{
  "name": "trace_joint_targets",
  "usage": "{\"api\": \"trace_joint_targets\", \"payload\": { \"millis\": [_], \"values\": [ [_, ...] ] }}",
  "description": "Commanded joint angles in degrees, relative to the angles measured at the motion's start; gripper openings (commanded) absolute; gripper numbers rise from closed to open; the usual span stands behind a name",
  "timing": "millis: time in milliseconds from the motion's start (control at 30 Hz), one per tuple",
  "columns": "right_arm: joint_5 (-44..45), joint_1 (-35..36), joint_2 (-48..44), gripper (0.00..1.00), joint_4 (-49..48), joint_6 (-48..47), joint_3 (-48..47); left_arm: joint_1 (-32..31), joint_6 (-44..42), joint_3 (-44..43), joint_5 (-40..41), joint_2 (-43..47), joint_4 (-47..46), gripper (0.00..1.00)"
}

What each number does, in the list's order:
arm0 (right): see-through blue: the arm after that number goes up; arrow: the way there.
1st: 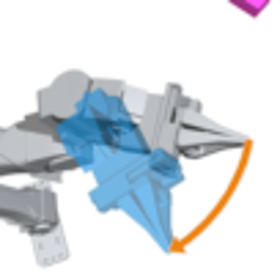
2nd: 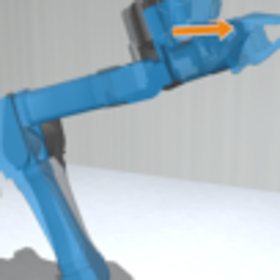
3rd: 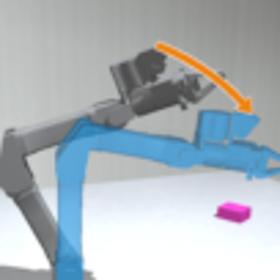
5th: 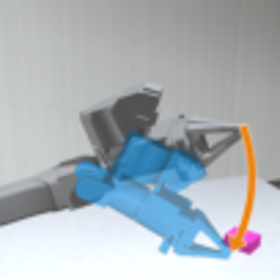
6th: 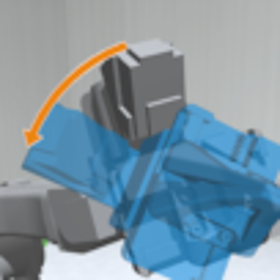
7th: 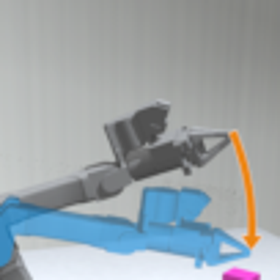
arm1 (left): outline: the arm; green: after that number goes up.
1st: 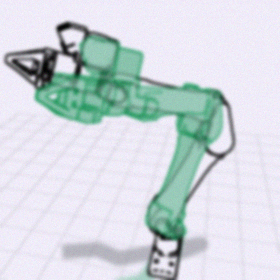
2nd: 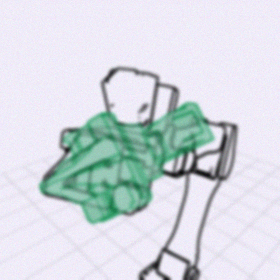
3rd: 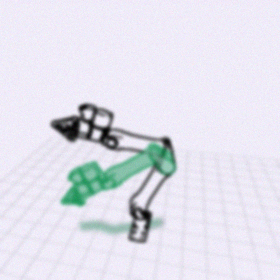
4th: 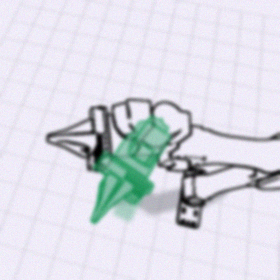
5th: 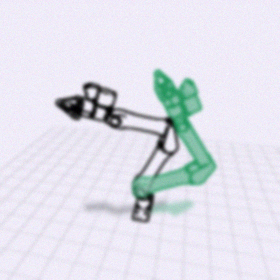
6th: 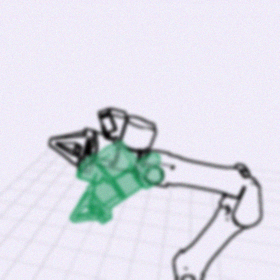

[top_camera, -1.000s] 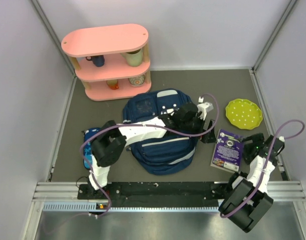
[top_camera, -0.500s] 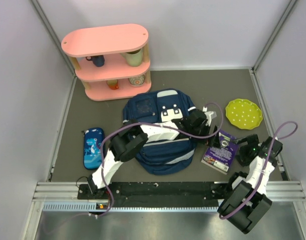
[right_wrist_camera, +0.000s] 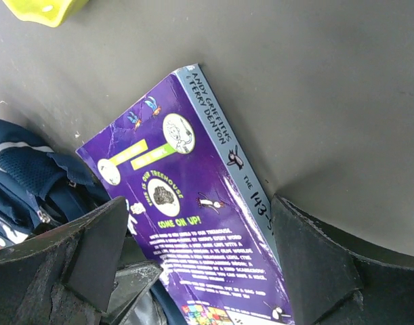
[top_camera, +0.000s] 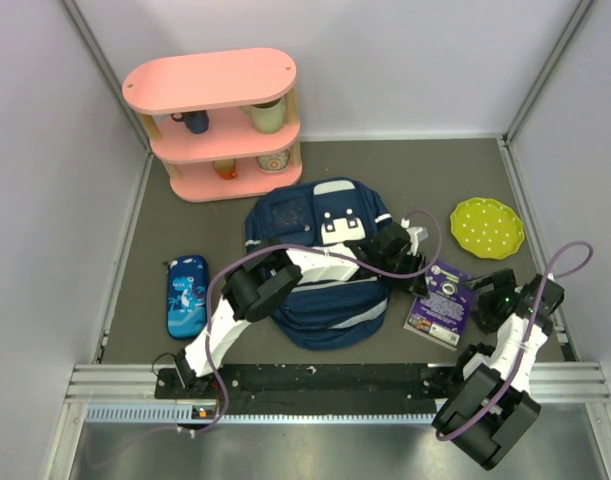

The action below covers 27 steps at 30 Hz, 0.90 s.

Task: Pack the student bag
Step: Pick up the book from the center of the board.

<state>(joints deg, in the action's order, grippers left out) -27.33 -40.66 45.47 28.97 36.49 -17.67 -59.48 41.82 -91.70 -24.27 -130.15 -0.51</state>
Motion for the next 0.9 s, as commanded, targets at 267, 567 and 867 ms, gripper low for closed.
{"api": "trace_joint_targets", "payload": {
  "millis": [267, 567, 867],
  "values": [
    [-4.5, 0.8, 0.1, 0.84, 2.0, -0.7, 0.6, -1.5, 5.5, -0.4, -8.8, 5.2, -14.1, 0.47],
    [-4.7, 0.8, 0.1, 0.84, 1.9, -0.8, 0.6, -1.5, 5.9, -2.7, -8.3, 2.1, -9.6, 0.29],
    [-5.4, 0.8, 0.6, 0.84, 2.0, -0.6, -0.4, -1.5, -0.2, -5.1, -5.3, 1.9, -1.8, 0.00]
  ]
}}
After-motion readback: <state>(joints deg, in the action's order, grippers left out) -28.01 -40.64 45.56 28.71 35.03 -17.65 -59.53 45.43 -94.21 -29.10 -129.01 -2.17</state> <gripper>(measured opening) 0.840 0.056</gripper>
